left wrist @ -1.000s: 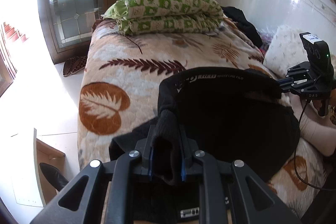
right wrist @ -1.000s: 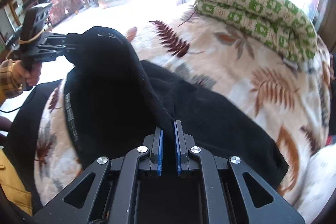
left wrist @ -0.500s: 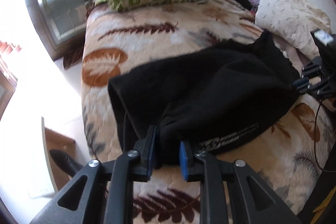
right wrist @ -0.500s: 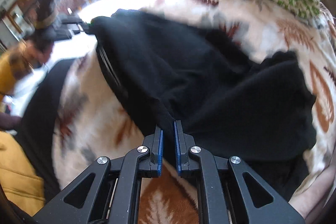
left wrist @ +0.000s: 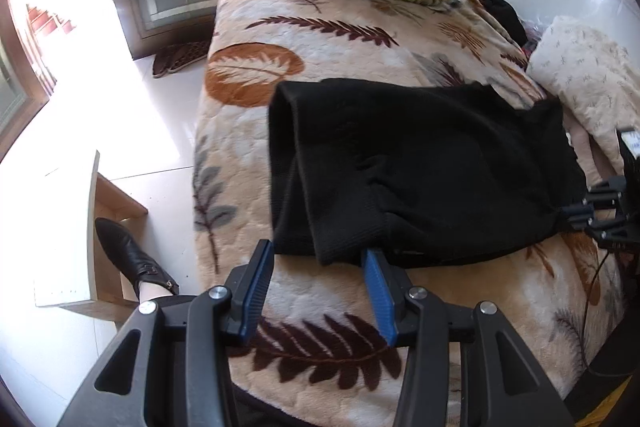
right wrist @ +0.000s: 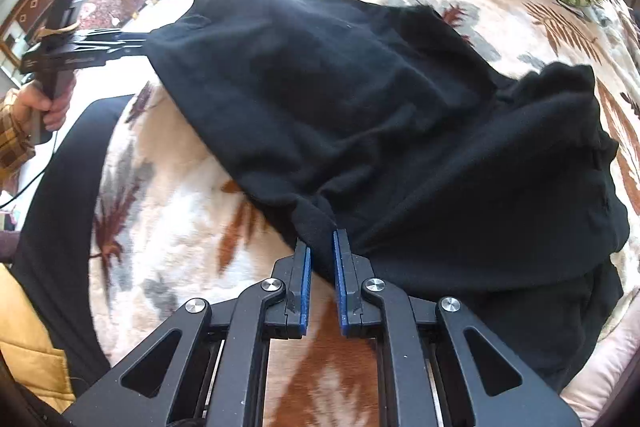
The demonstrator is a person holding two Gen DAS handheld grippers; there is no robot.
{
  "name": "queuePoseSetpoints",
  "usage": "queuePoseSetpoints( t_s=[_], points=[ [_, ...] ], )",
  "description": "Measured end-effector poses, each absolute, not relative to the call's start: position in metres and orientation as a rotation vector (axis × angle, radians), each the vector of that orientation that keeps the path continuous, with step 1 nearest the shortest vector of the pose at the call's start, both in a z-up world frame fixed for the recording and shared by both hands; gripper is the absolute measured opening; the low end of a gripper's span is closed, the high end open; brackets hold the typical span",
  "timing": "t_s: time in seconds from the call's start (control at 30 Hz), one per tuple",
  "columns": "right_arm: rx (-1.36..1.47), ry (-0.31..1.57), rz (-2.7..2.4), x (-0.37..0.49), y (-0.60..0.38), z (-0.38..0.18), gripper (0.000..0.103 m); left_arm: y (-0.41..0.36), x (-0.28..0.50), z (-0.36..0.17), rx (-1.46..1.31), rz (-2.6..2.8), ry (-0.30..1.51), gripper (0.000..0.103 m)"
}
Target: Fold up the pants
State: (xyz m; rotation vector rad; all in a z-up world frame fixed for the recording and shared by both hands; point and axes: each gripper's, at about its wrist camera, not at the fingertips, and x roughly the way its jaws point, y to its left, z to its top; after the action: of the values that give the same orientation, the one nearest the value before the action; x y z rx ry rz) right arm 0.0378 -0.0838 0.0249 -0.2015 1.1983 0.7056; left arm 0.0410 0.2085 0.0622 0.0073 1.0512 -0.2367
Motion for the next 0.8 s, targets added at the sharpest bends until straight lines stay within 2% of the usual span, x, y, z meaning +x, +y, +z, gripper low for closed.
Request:
queuePoseSetpoints(
  t_s=[0.17, 0.3, 0.47, 0.67, 0.8],
  points=[
    [-0.239, 1.202, 0.725, 0.030, -0.068, 0.021, 0.011, 0.225, 0.044, 0.062, -0.104, -0.212, 1.061, 0.048],
    [-0.219, 1.203, 0.722, 0.031, -0.071, 0.022, 0.011, 0.221, 0.046, 0.053, -0.036, -0.142, 1.115, 0.048],
    [-0.222, 1.206, 0.719, 0.031, -0.069, 0.020, 0.012, 0.223, 0.035, 0.072, -0.030, -0.107, 1.058, 0.048],
    [-0.179, 1.206, 0.695, 0.031, -0.073, 0.018, 0.012, 0.188, 0.045, 0.105, -0.036, -0.201, 0.971, 0.051],
    [-0.128, 1.199, 0.664, 0.030, -0.078, 0.014, 0.013, 0.151, 0.064, 0.083, 0.032, -0.224, 1.030, 0.053]
  ],
)
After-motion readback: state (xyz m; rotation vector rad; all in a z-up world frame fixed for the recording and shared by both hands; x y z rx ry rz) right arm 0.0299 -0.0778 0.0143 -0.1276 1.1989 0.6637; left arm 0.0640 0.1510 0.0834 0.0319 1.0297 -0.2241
